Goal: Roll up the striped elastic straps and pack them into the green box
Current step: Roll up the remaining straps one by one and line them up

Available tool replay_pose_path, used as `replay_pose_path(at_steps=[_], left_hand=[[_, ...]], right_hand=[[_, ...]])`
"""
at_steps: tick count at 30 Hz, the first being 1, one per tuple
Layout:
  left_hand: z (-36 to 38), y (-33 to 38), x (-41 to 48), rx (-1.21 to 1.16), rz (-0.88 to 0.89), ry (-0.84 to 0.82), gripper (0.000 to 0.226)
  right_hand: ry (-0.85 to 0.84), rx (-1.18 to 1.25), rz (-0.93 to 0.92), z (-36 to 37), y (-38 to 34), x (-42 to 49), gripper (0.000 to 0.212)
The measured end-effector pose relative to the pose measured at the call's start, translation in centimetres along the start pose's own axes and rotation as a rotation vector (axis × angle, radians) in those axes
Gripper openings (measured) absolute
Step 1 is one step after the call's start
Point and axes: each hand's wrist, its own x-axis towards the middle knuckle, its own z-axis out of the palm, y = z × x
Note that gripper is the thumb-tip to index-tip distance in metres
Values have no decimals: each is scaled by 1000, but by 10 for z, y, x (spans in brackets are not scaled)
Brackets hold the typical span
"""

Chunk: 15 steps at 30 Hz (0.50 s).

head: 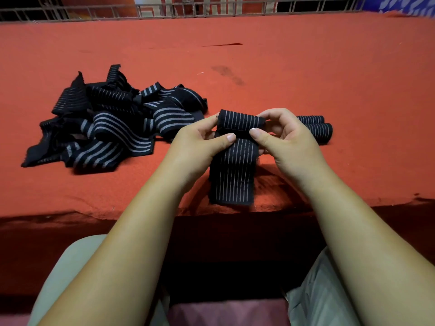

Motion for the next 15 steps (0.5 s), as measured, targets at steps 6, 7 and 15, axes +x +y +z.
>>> replay_pose_path(at_steps=[6,7,15], left_hand=[[1,2,1,38,-35,175,42],[1,3,1,42,-28,193,39],[5,8,-2,-96,-69,157,18]], right_hand=[[35,-1,-41,-1,1,2,27],[37,-4,-44,-1,1,3,27],[16,-43,-63,-3,2,4,31]])
